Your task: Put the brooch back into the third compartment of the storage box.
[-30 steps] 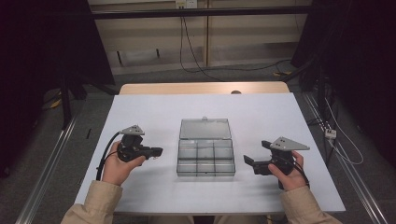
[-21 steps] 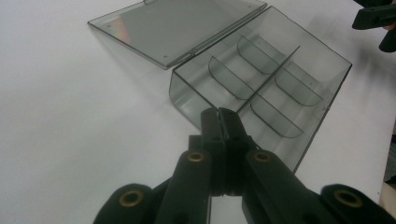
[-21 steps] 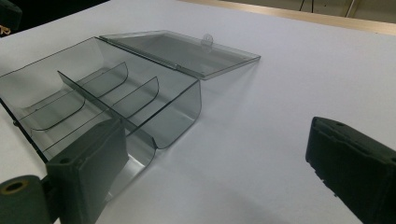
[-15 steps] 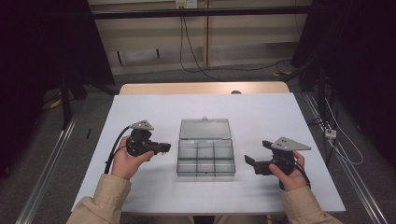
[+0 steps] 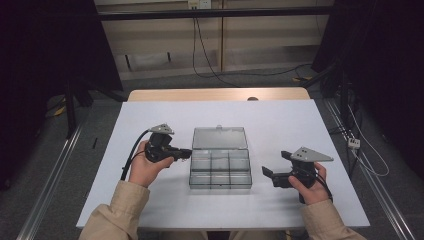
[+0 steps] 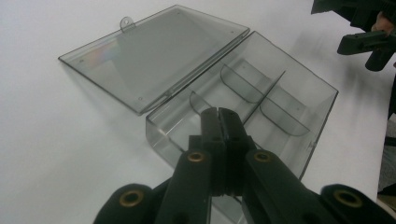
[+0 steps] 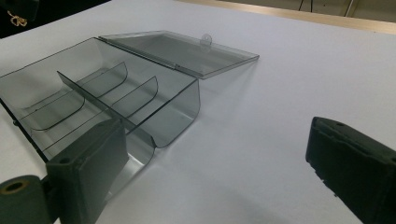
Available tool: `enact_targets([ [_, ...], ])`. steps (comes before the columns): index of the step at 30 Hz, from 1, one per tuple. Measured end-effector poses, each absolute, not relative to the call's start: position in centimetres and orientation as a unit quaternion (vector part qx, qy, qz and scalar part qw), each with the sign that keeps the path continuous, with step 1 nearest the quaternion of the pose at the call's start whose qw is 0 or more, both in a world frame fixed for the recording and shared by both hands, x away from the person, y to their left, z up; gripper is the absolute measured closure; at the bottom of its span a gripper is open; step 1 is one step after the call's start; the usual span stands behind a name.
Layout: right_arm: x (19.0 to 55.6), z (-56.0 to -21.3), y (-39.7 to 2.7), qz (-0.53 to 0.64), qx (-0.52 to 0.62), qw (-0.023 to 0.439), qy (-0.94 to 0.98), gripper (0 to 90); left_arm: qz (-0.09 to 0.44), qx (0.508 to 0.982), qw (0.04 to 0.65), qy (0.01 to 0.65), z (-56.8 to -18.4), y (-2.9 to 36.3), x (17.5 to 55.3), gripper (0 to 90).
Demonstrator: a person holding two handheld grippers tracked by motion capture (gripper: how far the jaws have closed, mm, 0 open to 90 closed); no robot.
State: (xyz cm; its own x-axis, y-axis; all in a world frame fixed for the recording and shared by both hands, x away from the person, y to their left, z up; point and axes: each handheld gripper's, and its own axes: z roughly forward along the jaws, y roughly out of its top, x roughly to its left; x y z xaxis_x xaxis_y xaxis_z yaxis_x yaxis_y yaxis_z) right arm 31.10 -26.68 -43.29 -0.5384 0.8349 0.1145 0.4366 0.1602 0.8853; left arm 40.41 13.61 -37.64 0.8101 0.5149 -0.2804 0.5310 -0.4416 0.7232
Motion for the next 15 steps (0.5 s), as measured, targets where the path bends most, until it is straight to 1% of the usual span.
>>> enact_targets([
  [15, 31.0, -43.3, -26.8, 0.482, 0.435, 0.207, 0.732, 5.1, -0.011, 0.847, 0.440, 0.298, -37.5, 10.9, 41.1, 90.0],
])
